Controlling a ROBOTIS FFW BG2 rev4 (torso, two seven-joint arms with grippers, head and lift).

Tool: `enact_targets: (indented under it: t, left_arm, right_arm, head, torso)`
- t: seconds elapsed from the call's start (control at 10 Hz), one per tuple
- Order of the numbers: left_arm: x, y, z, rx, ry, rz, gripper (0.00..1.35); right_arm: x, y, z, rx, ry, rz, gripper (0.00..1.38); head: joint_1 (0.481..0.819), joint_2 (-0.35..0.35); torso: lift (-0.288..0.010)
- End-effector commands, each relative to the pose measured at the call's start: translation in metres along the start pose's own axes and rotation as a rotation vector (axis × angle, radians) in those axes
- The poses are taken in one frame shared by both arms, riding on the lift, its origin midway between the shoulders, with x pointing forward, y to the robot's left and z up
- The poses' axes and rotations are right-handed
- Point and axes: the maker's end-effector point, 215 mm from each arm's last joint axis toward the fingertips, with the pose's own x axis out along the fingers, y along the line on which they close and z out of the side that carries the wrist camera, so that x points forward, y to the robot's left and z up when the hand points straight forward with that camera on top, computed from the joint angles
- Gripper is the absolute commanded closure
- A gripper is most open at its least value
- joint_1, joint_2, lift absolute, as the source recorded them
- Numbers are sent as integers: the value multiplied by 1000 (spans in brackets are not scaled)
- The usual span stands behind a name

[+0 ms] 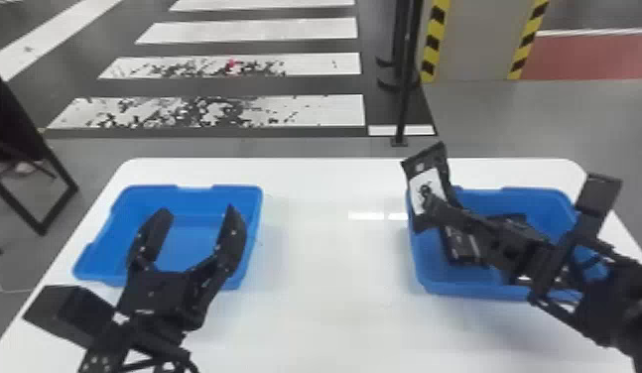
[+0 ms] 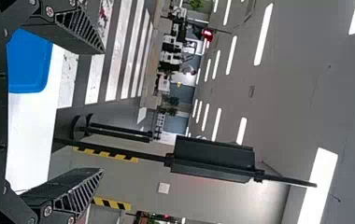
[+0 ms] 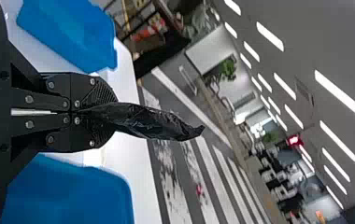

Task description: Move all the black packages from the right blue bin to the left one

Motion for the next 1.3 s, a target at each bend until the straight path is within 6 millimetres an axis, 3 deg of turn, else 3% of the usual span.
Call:
enact_targets:
  t: [0.0, 0.2, 0.4, 0.5, 0.6, 0.8, 1.0, 1.2]
  left_arm:
    - [2, -12, -4, -86, 10, -17, 142]
    - [15, -43, 12, -131, -26, -96, 142]
    - [22, -64, -2, -236, 36, -167, 142]
    - [24, -73, -19, -304, 104, -200, 142]
    - [26, -76, -24, -314, 133, -222, 142]
    - [29, -72, -11, -321, 92, -223, 142]
    - [27, -81, -10, -461, 99, -248, 142]
    - [19, -130, -24, -736, 214, -397, 191]
  right_arm:
    - [21, 39, -3, 28, 32, 168, 1131]
    - [38, 75, -13, 42, 79, 324, 1131]
    - [41, 98, -18, 99, 92, 422, 1131]
    - [42, 118, -22, 137, 104, 493, 1131]
    - [43, 142, -24, 175, 113, 568, 1131]
    - [45, 176, -29, 209, 148, 679, 1131]
    - [45, 178, -32, 225, 157, 696, 1131]
    - [46, 173, -35, 234, 163, 689, 1131]
  head:
    - [695, 103]
    - [695, 159]
    - [695, 161]
    - [695, 158]
    - [695, 160]
    - [695, 181]
    - [695, 220]
    - [695, 213]
  torso:
    - [-140]
    - [-140]
    - [-140]
    - [-140]
    - [-140]
    - [-140]
    - [-140]
    - [-140]
